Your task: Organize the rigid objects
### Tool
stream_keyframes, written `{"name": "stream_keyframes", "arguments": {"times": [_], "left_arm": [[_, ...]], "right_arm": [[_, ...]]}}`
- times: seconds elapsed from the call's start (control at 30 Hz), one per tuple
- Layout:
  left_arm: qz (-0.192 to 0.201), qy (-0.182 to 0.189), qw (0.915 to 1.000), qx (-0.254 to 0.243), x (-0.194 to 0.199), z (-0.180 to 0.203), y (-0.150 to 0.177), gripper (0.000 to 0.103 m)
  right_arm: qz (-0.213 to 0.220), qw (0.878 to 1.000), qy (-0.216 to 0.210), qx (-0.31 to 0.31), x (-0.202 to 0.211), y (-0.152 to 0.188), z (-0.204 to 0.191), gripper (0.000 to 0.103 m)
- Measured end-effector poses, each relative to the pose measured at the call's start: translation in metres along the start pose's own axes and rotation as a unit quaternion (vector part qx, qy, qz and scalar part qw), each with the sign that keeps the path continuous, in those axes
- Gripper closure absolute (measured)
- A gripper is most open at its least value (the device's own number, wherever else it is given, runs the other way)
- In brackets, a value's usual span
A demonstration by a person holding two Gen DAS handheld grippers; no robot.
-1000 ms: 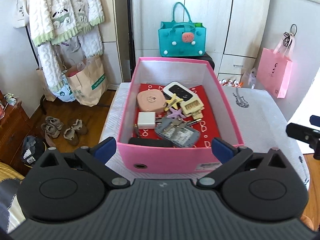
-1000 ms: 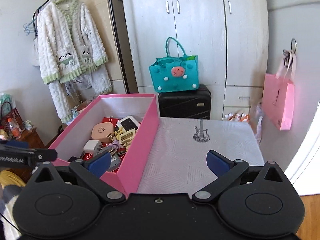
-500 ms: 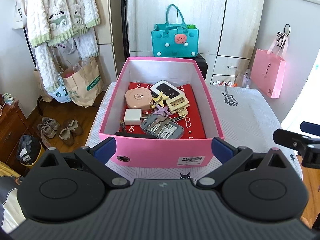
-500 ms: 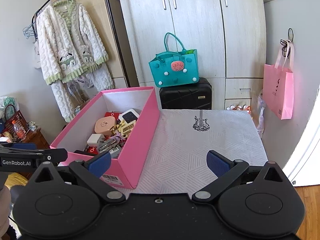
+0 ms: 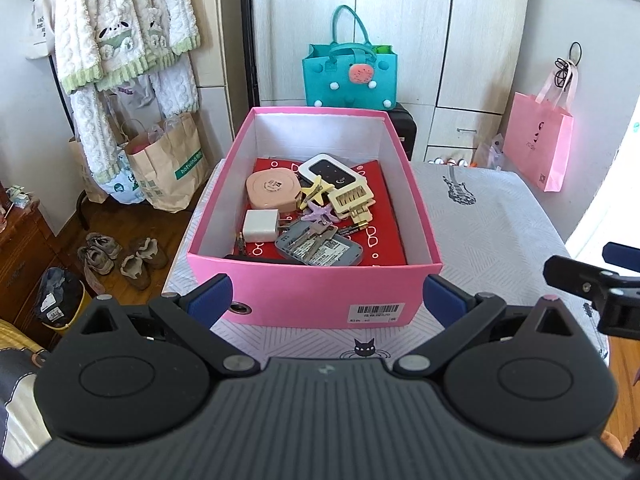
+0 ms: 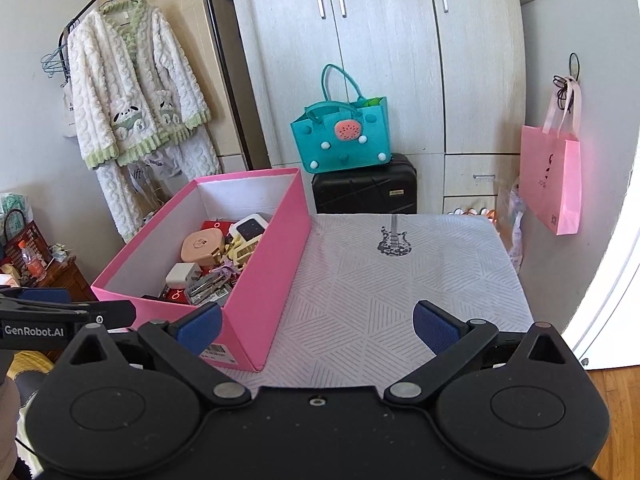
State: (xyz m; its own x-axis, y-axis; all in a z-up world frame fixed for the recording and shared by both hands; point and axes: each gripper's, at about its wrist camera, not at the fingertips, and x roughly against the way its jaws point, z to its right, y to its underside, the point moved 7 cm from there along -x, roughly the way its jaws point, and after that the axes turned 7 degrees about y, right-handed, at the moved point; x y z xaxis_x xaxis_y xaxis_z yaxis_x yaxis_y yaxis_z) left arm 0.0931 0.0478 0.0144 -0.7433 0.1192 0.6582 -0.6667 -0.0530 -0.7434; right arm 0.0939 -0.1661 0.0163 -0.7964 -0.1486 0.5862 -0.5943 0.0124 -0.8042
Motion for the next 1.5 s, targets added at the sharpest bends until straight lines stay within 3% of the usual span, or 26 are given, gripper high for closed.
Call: {"name": "stream_keyframes", "arguments": {"times": [1.1,1.5], "left_arm": [[0.025,-0.004,0.9996,0.014,0.007,-0.003,0.003,0.0],[0.015,0.004,0.9997,0.017,-0.001,-0.007,0.007,0.0]], "right_arm": [[0.016,1.0,0.019,-0.003,0.006,0.004,0.001,0.0],[0.003,1.0,0.023,-0.008,-0.001,0.01,0.003,0.0]]}}
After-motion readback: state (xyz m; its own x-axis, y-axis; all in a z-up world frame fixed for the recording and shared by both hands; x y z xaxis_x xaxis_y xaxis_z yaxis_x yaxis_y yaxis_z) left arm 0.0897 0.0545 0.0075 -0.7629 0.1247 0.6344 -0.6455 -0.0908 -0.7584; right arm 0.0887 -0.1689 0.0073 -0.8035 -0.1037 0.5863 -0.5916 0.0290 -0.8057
